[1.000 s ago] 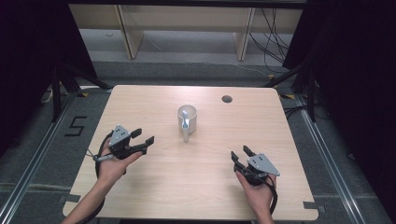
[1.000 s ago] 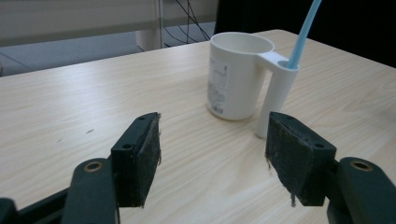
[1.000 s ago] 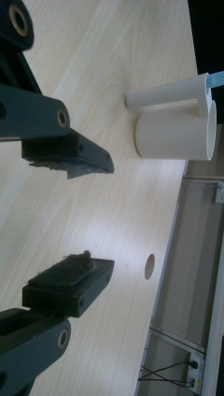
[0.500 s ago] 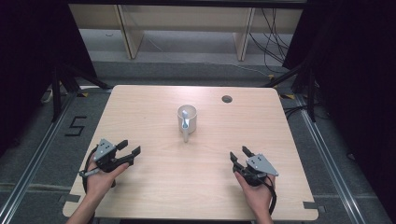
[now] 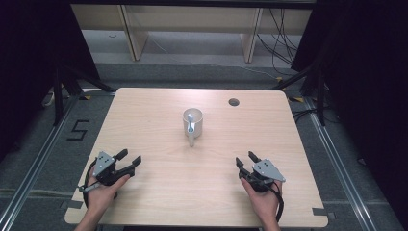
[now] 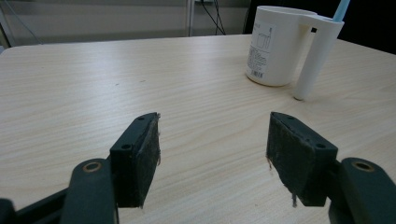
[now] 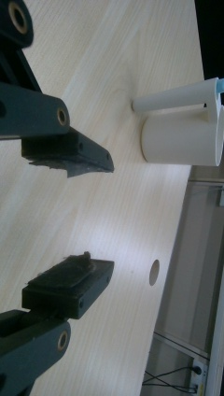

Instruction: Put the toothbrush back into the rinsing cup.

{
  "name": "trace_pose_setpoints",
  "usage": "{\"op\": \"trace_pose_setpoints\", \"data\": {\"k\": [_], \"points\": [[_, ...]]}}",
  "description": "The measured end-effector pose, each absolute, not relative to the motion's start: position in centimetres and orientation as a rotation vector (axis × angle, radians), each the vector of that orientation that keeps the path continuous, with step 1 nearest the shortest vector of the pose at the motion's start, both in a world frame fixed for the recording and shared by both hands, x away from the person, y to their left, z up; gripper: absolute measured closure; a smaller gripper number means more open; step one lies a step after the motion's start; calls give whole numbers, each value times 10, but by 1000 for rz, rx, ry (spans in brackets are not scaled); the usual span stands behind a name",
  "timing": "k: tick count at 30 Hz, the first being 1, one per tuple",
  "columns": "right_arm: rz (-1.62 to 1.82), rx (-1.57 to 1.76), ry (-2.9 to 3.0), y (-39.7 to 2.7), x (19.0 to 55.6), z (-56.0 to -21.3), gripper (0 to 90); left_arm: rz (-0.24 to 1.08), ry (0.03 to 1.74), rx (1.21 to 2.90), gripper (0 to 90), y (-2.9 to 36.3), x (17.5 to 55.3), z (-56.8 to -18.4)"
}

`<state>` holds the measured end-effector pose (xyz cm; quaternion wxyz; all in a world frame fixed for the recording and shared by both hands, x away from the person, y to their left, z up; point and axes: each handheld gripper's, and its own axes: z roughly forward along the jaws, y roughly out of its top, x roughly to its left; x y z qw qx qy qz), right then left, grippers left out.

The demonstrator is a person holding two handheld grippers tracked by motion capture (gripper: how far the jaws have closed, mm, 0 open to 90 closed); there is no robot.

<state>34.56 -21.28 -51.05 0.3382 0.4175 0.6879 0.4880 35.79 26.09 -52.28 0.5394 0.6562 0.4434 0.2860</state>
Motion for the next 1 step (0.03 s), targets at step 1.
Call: {"op": "trace_pose_setpoints", "data": {"k": [1], "points": [[1277, 1079, 1793, -213, 346, -511, 463, 665, 1075, 1538, 343, 260, 357, -523]]}}
